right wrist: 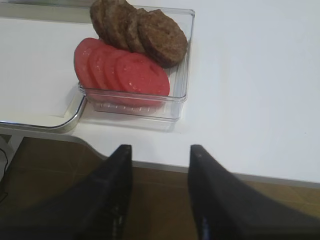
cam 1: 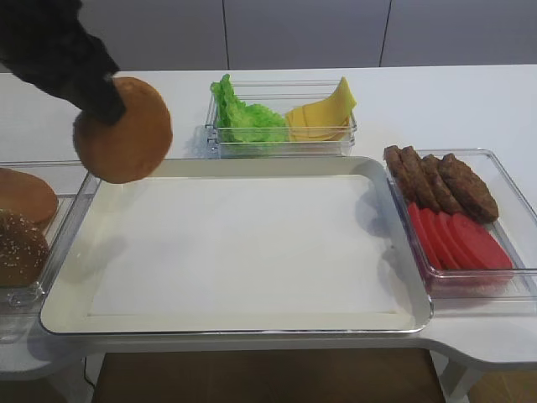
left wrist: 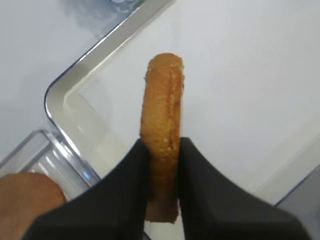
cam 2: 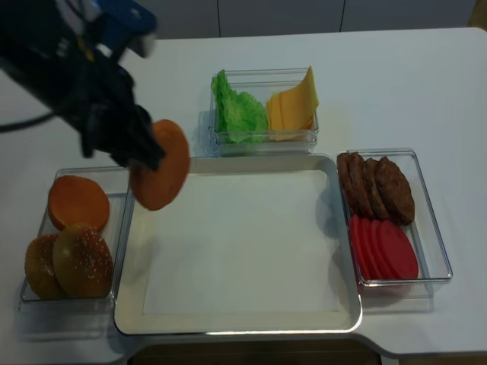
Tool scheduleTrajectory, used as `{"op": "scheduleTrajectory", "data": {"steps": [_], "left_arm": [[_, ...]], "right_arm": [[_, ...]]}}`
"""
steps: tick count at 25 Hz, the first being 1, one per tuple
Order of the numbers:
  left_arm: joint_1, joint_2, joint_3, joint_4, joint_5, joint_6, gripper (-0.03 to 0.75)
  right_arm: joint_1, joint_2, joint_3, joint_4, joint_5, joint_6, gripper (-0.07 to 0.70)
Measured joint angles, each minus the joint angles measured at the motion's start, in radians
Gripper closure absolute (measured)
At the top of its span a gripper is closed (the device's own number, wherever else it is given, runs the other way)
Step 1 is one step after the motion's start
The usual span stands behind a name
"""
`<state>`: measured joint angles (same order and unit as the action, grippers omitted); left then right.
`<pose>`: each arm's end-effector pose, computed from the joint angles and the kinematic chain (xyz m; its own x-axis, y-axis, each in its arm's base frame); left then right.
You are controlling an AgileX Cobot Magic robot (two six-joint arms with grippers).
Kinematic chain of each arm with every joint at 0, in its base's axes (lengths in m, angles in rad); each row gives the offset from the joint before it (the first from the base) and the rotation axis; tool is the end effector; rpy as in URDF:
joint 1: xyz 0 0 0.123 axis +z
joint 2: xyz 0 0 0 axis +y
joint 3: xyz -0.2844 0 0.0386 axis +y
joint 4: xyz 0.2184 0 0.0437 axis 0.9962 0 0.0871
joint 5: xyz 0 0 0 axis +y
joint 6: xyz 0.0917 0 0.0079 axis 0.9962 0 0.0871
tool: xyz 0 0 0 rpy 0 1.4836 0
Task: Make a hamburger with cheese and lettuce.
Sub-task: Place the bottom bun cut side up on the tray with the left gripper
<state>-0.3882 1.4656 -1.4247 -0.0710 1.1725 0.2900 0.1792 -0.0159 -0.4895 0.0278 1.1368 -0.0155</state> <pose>0.2458 -0.1070 0.3617 -0.7019 0.5667 -0.4315 0.6066 0.7931 0.0548 -0.0362 -0.0042 0.2533 -0.5086 -0.0960 -0.8557 -0.2014 0.9795 0.0098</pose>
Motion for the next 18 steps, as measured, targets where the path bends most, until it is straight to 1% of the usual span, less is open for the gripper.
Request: {"op": "scheduleTrajectory", "data": {"steps": [4, 6, 9, 12, 18], "left_arm": [[-0.099, 0.058, 0.000, 0.071, -0.105, 0.002, 0.596], [-0.135, 0.085, 0.000, 0.104, -0.171, 0.002, 0.596], [-0.180, 0.129, 0.000, 0.152, -0.247, 0.002, 0.596], [-0.218, 0.174, 0.000, 0.191, -0.283, 0.002, 0.596], [-0.272, 0.231, 0.000, 0.272, -0.291, 0.002, 0.596]], "right_arm": [[0.000, 0.000, 0.000, 0.000, 0.000, 0.000, 0.332], [0.000, 0.000, 0.000, 0.000, 0.000, 0.000, 0.332], [0.000, 0.000, 0.000, 0.000, 0.000, 0.000, 0.332], [0.000, 0.000, 0.000, 0.000, 0.000, 0.000, 0.332], [0.000, 0.000, 0.000, 0.000, 0.000, 0.000, 0.332]]}}
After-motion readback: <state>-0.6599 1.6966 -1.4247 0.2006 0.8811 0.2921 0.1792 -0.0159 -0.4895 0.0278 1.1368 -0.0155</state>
